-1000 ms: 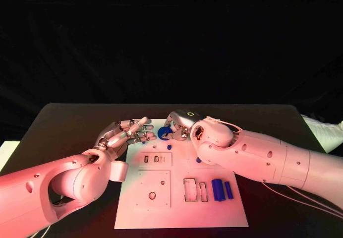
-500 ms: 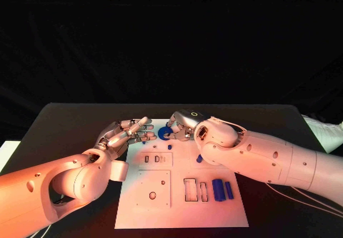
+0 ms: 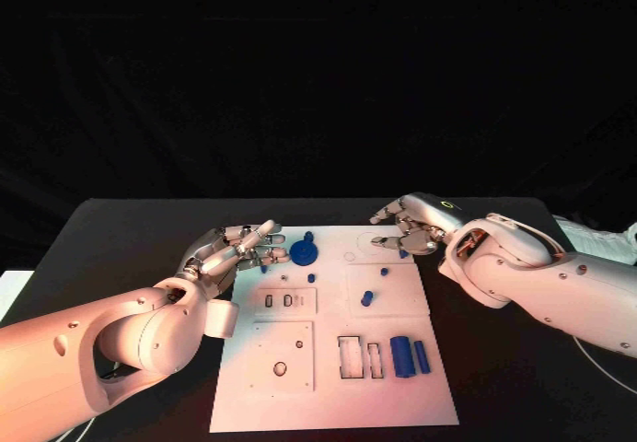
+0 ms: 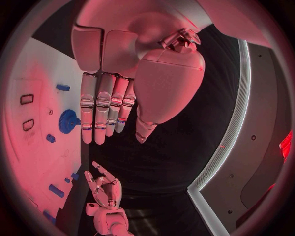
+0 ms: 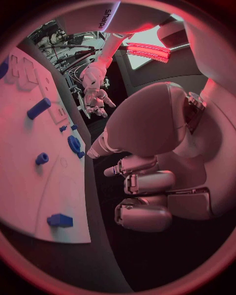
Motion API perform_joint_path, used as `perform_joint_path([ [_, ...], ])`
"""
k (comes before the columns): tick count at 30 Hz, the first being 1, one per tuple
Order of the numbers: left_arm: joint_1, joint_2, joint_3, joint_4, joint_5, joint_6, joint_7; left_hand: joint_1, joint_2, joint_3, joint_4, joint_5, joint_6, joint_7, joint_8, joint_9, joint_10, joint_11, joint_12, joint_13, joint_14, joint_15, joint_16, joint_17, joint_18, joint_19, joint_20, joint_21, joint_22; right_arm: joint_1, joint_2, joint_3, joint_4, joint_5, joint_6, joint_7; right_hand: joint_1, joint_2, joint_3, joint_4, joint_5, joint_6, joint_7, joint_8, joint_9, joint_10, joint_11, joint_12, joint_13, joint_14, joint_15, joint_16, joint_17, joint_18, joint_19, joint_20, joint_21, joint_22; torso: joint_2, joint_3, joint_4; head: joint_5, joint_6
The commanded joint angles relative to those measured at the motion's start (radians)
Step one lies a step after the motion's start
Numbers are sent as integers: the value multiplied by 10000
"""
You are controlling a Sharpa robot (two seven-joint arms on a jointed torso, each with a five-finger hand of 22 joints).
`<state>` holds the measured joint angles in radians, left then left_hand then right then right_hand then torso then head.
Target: Assemble the parts on the task board
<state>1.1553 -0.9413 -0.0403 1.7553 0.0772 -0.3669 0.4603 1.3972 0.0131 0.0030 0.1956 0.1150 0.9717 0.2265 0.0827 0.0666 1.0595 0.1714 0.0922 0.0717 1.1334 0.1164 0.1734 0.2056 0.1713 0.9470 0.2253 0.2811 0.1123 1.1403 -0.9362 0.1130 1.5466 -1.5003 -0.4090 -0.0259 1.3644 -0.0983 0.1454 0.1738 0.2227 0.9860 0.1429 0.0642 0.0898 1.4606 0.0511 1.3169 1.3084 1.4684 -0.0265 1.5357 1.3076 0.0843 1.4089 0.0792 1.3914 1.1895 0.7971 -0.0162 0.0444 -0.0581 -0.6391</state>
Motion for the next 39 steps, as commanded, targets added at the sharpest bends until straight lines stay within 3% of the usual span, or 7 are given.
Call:
perform_joint_path([
  [1,7,21,6,-15,17,251,75,30,54,-3,-73,-46,-38,55,-37,-10,-56,16,-38,-16,-26,32,-42,9,110,8,40,-37,-11,-62,-248,1,-181,1052,65,1483,70,-80,-13,-98,-78,-100,40,-31,-9,-23,52,-66,813,887,75,52,1974,-109,10,58,55,7,-6,58,-141,51,22],
  [5,1,44,5,-54,17,269,69,30,54,-3,-73,-46,-38,55,-37,-10,-56,16,-38,-16,-26,32,-42,9,110,8,40,-37,-11,-135,-527,6,-575,1400,149,1743,100,-165,-72,-152,-103,-185,53,-38,-25,-44,63,-109,791,889,86,57,1988,-108,5,63,54,4,-2,97,-170,8,31],
  [18,-16,99,4,-104,16,297,46,33,53,-5,-82,-47,-40,54,-40,-9,-57,15,-39,-17,-27,33,-48,14,110,7,41,-41,-14,-425,-357,9,-1549,1586,465,1948,194,-163,-78,-226,-71,-253,64,-20,-35,-48,73,-116,795,893,96,66,2007,-111,8,72,63,25,0,70,-112,-78,-16],
  [25,-20,98,3,-117,16,296,42,33,53,-5,-82,-47,-40,54,-40,-9,-57,15,-39,-17,-27,33,-48,14,110,7,41,-41,-14,-566,-224,9,-1786,1570,638,1954,250,-120,-55,-267,-41,-203,60,9,-21,-46,69,-111,803,893,95,66,2009,-111,7,75,66,29,-10,56,-114,5,-52],
  [34,-21,93,3,-127,16,320,39,33,53,-5,-82,-47,-40,54,-40,-9,-57,15,-39,-17,-27,33,-48,14,110,7,41,-41,-14,-625,-122,10,-1837,1671,746,1964,274,-58,-38,-295,-26,-93,47,50,7,-22,60,-64,841,898,90,78,2034,-113,13,73,76,49,-13,65,-147,18,-75],
  [39,-21,104,3,-121,16,338,36,33,53,-5,-82,-47,-40,54,-40,-9,-57,15,-39,-17,-27,33,-48,14,110,7,41,-41,-14,-632,8,10,-1934,1708,804,1938,311,54,13,-331,-32,56,30,92,41,-5,42,-35,867,902,78,87,2054,-114,14,64,82,59,-15,60,-129,-5,-75],
])
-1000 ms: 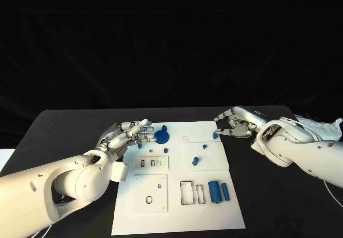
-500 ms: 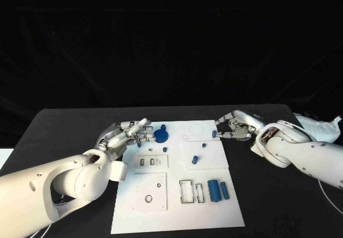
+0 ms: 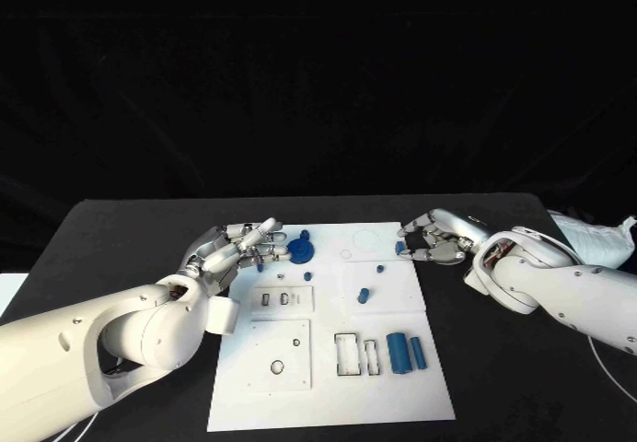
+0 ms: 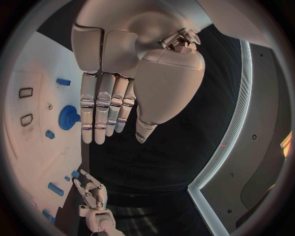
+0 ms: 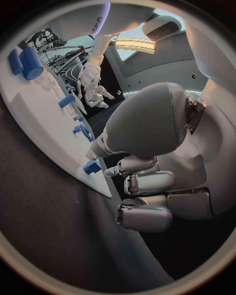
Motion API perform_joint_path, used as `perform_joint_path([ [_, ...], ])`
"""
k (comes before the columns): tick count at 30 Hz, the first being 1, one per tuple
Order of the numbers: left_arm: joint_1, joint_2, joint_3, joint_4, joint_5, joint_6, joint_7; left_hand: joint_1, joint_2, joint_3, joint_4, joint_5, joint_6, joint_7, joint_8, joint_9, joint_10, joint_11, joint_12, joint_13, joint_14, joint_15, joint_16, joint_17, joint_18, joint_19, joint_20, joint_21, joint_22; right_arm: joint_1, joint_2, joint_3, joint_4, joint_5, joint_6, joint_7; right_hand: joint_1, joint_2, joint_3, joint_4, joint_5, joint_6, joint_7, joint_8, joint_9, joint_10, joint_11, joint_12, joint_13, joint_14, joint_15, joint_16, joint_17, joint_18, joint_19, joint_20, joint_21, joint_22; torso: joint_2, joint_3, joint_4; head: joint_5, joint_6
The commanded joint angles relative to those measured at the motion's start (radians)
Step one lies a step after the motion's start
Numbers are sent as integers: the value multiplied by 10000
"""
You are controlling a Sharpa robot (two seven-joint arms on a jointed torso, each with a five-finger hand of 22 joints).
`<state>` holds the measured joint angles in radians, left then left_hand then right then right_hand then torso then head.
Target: Assemble the parts on the task board
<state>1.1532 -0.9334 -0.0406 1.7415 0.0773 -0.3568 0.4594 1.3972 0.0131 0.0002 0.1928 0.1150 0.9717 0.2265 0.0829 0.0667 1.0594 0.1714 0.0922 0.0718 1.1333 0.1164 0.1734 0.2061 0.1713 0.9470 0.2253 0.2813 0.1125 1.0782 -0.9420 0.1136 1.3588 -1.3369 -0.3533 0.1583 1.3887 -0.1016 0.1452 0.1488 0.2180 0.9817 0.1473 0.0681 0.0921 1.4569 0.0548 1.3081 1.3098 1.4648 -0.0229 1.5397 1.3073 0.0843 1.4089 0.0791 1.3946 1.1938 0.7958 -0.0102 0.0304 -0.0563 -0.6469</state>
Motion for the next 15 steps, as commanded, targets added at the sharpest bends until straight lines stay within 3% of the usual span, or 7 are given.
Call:
perform_joint_path([
  [1,0,26,6,18,15,238,44,33,53,23,-55,-47,-40,54,-42,-10,-57,15,-40,-17,-27,33,-48,10,110,7,41,-43,-16,-12,95,3,-84,74,257,92,83,123,37,-94,6,137,-19,61,25,36,0,61,860,941,38,51,2065,-113,13,62,51,16,-2,0,13,-20,-7],
  [5,0,31,6,18,15,242,38,33,53,23,-55,-47,-40,54,-42,-10,-57,15,-40,-17,-27,33,-48,10,110,7,41,-43,-16,-18,197,3,-179,73,324,81,165,259,142,-161,-58,264,-36,81,48,69,-18,124,909,949,22,69,2104,-120,29,50,72,55,1,5,24,-28,-27],
  [15,0,39,7,9,15,241,25,33,53,23,-55,-47,-40,54,-42,-10,-57,15,-40,-17,-27,33,-48,10,110,7,41,-43,-16,-46,326,3,-244,53,504,28,283,445,365,-305,-136,553,-107,128,94,107,-76,192,968,965,-21,105,2182,-126,48,22,98,99,-5,-2,5,103,-49],
])
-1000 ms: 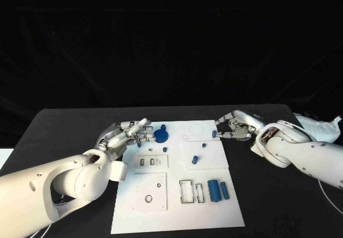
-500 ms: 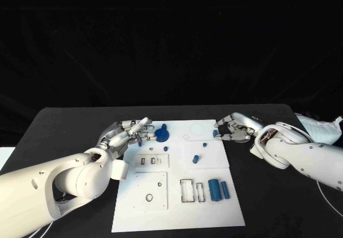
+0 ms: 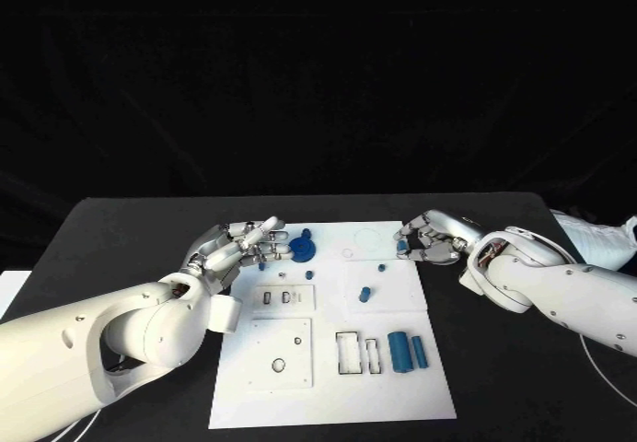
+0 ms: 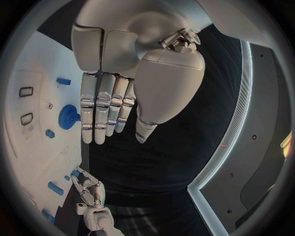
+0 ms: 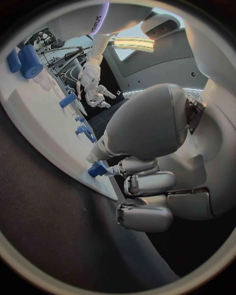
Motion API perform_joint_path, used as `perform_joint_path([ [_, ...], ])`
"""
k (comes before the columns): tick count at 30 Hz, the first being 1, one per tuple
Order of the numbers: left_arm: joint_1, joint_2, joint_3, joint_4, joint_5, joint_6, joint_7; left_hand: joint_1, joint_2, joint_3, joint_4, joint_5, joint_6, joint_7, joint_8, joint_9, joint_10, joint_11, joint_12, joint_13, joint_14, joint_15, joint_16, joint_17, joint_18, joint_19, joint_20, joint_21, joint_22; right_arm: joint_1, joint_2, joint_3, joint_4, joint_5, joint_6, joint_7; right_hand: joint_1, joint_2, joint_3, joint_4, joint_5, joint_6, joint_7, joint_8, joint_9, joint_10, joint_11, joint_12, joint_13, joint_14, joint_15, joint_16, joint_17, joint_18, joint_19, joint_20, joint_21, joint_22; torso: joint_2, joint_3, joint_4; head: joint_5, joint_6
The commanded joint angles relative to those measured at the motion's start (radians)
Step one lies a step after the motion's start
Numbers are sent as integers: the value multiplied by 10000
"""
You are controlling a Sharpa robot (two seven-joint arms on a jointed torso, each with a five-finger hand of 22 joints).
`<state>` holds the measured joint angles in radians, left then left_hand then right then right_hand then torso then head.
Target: Assemble the parts on the task board
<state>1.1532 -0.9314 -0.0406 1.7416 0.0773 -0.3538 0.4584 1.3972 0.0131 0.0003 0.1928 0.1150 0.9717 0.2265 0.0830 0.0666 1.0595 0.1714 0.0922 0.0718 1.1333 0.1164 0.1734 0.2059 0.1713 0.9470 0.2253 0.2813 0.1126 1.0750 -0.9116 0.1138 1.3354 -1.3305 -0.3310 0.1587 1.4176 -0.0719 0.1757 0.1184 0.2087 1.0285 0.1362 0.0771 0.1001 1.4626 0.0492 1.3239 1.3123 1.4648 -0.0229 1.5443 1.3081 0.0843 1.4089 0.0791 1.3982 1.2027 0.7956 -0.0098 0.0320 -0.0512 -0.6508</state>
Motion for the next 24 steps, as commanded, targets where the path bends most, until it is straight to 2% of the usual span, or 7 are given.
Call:
perform_joint_path([
  [1,1,18,7,4,15,210,34,33,53,23,-55,-47,-40,54,-42,-9,-57,15,-40,-17,-27,33,-48,11,110,7,41,-44,-17,-15,27,2,-17,-19,296,16,1,157,79,-15,-44,121,-8,45,20,54,-29,40,948,966,-29,62,2181,-128,50,18,66,16,-4,-2,-24,64,-19],
  [4,2,17,7,3,15,213,31,33,53,23,-55,-47,-40,54,-42,-9,-57,15,-40,-17,-27,33,-48,11,110,7,41,-44,-17,-18,29,2,-57,-62,339,-7,5,172,124,-50,-47,212,-39,61,34,60,-53,47,956,970,-48,70,2200,-132,60,3,78,41,-6,-5,-21,26,-31],
  [10,2,6,7,9,15,216,22,33,53,23,-55,-47,-40,54,-42,-9,-57,15,-40,-17,-27,33,-48,11,110,7,41,-44,-17,-25,18,2,-90,-117,370,-19,-6,176,157,-78,-47,294,-65,72,45,66,-76,56,966,972,-66,73,2207,-133,64,-13,83,49,-8,3,-24,71,-24],
  [14,2,-1,7,11,15,219,15,45,63,21,-83,-46,-45,56,-51,-9,-62,17,-45,-18,-28,35,-66,29,111,8,44,-55,-26,-30,18,2,-103,-129,362,-16,-6,176,157,-78,-47,294,-65,72,45,66,-76,56,966,972,-66,73,2207,-133,64,-13,83,49,-9,4,-13,10,-3],
  [24,2,-7,7,15,15,230,2,45,63,21,-83,-46,-45,56,-51,-9,-62,17,-45,-18,-28,35,-66,29,111,8,44,-55,-26,-32,50,2,-98,-135,349,-15,-11,225,237,-125,-47,438,-114,93,66,98,-116,104,1003,983,-100,97,2260,-144,91,-40,113,110,-5,2,-22,19,-15],
])
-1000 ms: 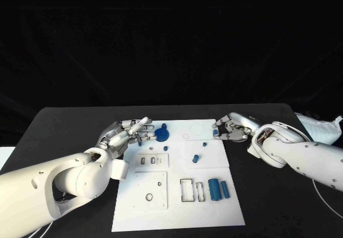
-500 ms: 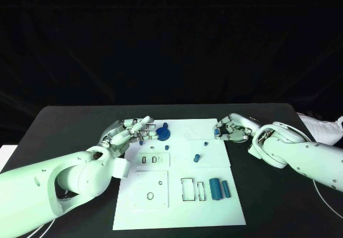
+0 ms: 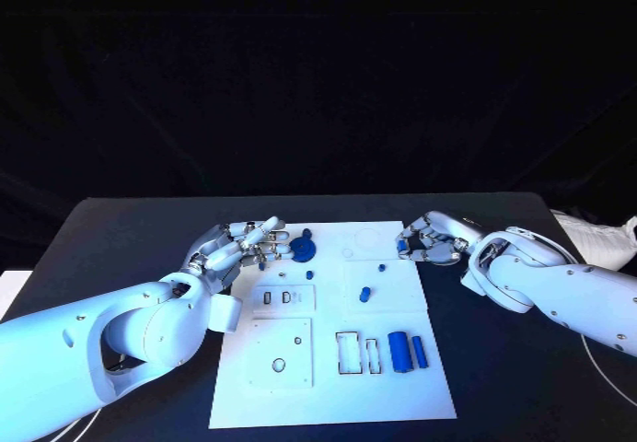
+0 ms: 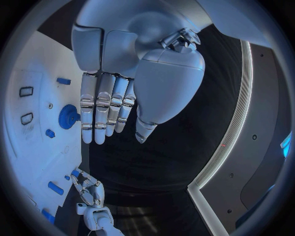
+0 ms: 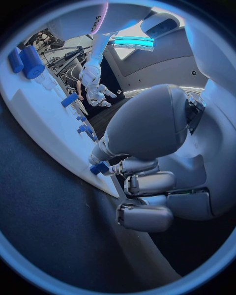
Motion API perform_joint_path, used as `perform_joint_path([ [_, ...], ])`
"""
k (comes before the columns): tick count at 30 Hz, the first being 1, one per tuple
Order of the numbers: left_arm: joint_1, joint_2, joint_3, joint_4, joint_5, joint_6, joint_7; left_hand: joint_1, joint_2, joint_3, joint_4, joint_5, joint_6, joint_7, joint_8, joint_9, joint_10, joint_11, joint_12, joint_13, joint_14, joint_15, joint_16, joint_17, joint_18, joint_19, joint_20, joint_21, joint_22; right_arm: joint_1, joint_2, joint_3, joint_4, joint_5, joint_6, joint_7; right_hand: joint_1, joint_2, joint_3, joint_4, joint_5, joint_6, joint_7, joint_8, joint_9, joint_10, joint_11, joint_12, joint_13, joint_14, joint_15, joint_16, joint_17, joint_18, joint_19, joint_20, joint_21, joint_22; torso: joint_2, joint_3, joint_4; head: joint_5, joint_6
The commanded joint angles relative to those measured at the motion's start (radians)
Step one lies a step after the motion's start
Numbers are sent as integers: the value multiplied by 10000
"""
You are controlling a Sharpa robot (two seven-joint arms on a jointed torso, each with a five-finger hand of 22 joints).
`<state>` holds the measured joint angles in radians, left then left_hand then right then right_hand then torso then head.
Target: Assemble the parts on the task board
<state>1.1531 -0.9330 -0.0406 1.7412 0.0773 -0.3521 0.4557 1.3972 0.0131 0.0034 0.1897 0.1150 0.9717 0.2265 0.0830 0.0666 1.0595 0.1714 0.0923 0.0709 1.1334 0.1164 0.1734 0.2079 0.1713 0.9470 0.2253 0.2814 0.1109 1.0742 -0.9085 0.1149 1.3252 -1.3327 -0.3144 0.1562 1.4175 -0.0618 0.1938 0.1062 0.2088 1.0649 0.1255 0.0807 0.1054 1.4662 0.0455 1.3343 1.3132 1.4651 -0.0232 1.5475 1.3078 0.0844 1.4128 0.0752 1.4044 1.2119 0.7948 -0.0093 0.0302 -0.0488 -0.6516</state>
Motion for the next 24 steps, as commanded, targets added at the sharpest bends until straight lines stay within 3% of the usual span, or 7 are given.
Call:
perform_joint_path([
  [1,2,9,7,20,15,213,28,45,63,-10,-52,-46,-45,56,-51,-8,-62,17,-46,-9,-29,35,-66,9,111,8,43,-55,-9,-24,23,-9,3,-115,177,8,-4,156,85,-13,-54,116,-21,68,21,68,-91,6,999,979,-106,65,2262,-145,55,-8,54,23,2,-3,-4,-5,-7],
  [5,2,5,7,22,15,214,21,45,63,-10,-52,-46,-45,56,-51,-8,-62,17,-46,-9,-29,35,-66,9,111,8,43,-55,-9,-24,40,-9,-12,-124,159,18,3,384,285,-84,-365,464,-154,177,91,106,-196,50,1038,983,-188,75,2283,-152,76,-70,78,70,5,-3,1,-33,-28],
  [11,2,1,7,14,15,215,15,45,63,-10,-52,-46,-45,56,-51,-8,-62,17,-46,-9,-29,35,-66,9,111,8,43,-55,-9,-24,60,-5,0,-202,21,3,-25,512,429,-191,-417,900,-350,358,198,150,-351,84,1071,988,-320,84,2307,-157,94,-179,95,107,-4,4,7,-29,-40],
  [17,2,-17,7,-8,15,215,13,45,63,-10,-52,-46,-45,56,-51,-8,-62,17,-46,-9,-29,35,-66,9,111,8,43,-55,-9,-22,97,77,124,-352,-102,-129,-25,601,515,-249,-459,996,-409,402,234,150,-407,53,1057,996,-372,101,2344,-161,103,-236,102,126,-23,-2,-4,32,-16],
  [24,3,-67,7,-77,15,223,11,43,66,-14,-62,-47,-50,59,-56,-8,-66,20,-49,-10,-30,36,-76,19,111,8,45,-61,-14,42,109,213,972,-182,-406,-909,-49,656,583,-288,-496,945,-406,364,233,123,-418,-28,1011,993,-389,94,2329,-163,107,-274,102,129,-78,-47,-6,33,-54],
])
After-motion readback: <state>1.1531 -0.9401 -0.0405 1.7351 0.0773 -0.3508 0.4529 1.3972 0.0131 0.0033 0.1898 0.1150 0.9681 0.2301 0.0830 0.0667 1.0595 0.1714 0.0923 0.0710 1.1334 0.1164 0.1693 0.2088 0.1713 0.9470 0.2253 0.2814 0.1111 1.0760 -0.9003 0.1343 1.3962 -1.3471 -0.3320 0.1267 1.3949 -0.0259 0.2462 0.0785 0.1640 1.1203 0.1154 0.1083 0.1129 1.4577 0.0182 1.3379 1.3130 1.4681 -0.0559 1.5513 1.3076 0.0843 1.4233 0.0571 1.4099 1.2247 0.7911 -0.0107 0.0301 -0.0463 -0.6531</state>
